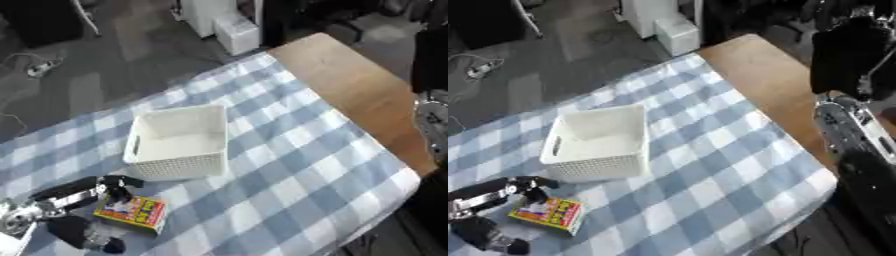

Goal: Pick up objects on the table and place them in the box.

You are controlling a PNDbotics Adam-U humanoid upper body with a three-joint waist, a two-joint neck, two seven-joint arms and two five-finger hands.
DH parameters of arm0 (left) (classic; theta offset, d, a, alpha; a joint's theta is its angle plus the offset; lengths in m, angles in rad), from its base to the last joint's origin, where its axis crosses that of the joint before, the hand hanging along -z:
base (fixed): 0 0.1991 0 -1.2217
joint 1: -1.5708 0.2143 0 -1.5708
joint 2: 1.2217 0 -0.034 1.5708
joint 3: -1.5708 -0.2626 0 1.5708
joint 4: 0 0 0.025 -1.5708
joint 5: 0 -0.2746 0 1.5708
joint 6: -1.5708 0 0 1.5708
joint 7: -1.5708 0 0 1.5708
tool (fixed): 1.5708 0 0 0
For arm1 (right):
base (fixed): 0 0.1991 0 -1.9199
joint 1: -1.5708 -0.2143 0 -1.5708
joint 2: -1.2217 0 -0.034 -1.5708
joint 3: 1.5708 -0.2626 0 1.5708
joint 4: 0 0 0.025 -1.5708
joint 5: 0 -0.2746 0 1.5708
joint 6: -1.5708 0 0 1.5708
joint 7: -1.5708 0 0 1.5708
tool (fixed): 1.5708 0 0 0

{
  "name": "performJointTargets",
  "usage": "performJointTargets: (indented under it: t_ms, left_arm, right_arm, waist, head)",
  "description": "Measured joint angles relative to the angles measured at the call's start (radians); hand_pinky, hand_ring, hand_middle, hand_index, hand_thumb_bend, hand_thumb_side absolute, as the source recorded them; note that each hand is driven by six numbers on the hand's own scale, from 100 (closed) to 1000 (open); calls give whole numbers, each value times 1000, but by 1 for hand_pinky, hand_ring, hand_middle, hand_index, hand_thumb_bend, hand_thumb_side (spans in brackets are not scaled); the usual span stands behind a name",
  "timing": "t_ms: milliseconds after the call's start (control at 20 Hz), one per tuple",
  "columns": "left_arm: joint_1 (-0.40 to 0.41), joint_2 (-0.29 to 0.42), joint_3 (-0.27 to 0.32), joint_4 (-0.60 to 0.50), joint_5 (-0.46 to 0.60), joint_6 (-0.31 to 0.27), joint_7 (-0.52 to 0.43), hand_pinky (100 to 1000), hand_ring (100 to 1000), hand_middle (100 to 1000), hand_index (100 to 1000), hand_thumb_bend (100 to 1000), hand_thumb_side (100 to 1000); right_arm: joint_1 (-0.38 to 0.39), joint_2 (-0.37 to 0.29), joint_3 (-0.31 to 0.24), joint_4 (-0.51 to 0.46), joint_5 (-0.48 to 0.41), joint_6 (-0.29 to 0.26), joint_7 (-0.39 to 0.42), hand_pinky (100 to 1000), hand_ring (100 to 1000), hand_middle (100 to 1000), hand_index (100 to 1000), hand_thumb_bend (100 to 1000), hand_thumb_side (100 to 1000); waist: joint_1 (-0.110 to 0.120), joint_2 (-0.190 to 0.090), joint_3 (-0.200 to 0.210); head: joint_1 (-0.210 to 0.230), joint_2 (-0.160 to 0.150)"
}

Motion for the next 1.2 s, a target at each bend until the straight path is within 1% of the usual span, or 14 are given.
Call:
performJointTargets:
  t_ms: [50,100,150,200,450,700,800,950,1100,1150,1200]
  left_arm:
    - [0,0,6,-2,8,-4,4,845,826,918,1000,756,703]
    - [-1,0,12,-5,16,-7,7,858,832,919,1000,733,696]
    - [-4,0,19,-7,20,-9,9,869,838,922,1000,759,703]
    - [-7,-1,24,-7,20,-11,11,894,850,926,1000,760,703]
    - [-17,-16,41,15,-13,-13,13,894,844,925,1000,766,693]
    - [-18,-27,39,63,-51,-17,17,897,840,920,1000,772,679]
    - [-18,-32,34,80,-66,-20,20,911,843,920,1000,788,668]
    - [-18,-35,24,102,-80,-25,25,907,842,921,1000,791,667]
    - [-12,-35,13,119,-84,-29,29,911,846,927,1000,905,537]
    - [-11,-35,8,123,-87,-31,31,912,847,928,1000,917,523]
    - [-11,-34,3,127,-92,-33,33,914,854,937,1000,948,476]
  right_arm:
    - [0,0,0,0,0,0,0,428,357,402,597,100,1000]
    - [0,0,0,0,0,0,0,428,357,402,597,100,1000]
    - [0,0,0,0,0,0,0,428,357,402,597,100,1000]
    - [0,0,0,0,0,0,0,428,357,402,597,100,1000]
    - [0,0,0,0,0,1,-1,428,357,402,597,100,1000]
    - [0,0,0,0,0,1,-1,428,357,402,597,100,1000]
    - [-1,0,0,0,-1,1,-1,428,357,402,598,100,1000]
    - [-1,0,0,0,-2,2,-1,428,357,402,598,100,1000]
    - [-2,0,0,0,-4,5,-3,427,357,402,599,100,1000]
    - [-3,0,0,0,-6,6,-5,427,357,402,599,100,1000]
    - [-5,0,0,0,-9,6,-5,427,357,401,599,100,1000]
  waist:
    - [0,0,1]
    - [0,0,2]
    - [-1,0,2]
    - [-1,0,2]
    - [-2,0,2]
    - [-2,1,-2]
    - [-2,1,-2]
    - [-2,1,-5]
    - [-2,1,-8]
    - [-2,1,-9]
    - [-2,1,-10]
  head:
    - [0,0]
    - [0,0]
    - [0,0]
    - [0,1]
    - [1,1]
    - [1,1]
    - [1,1]
    - [1,1]
    - [1,1]
    - [1,0]
    - [1,0]
